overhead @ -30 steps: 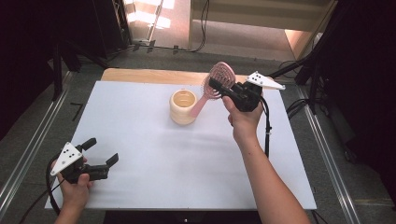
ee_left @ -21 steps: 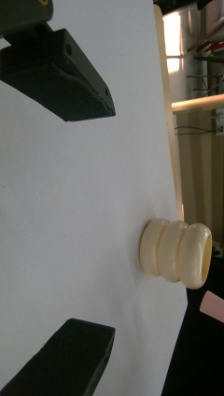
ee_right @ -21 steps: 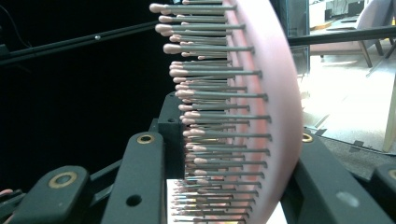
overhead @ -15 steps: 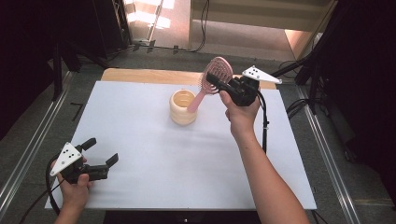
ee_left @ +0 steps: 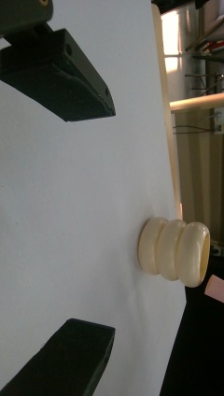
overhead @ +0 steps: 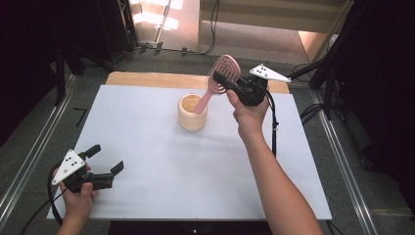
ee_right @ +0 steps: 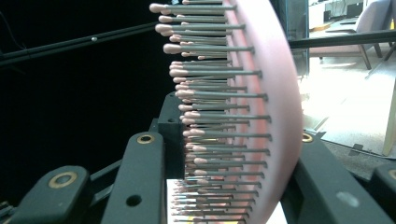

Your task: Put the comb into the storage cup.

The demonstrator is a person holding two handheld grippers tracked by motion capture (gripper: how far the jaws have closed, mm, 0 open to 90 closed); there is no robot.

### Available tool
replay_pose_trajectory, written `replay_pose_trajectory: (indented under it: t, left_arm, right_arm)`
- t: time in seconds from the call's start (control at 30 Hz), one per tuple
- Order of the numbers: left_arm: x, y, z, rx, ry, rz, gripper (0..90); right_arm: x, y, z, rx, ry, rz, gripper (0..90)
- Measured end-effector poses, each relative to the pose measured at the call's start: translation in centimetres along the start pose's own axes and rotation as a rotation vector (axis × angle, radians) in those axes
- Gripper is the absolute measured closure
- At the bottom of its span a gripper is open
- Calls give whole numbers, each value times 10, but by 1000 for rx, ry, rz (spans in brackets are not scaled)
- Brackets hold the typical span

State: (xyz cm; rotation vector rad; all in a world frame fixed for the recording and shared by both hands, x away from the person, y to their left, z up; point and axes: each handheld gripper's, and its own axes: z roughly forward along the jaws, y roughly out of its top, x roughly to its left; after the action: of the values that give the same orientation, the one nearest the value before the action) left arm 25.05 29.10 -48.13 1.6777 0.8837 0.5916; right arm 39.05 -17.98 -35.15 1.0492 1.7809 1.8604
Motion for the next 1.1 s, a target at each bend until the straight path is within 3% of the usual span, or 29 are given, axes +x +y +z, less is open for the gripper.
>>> replay_pose_trajectory:
  t: [0.57, 1.1]
  left_arm:
    - [0, 0, -1, -1, -4, 6, 0]
    - [-1, 0, 0, -1, -3, 13, 1]
  right_arm:
    - [-3, -2, 19, 9, -11, 13, 625]
    - [-13, -10, 34, 21, -52, 31, 625]
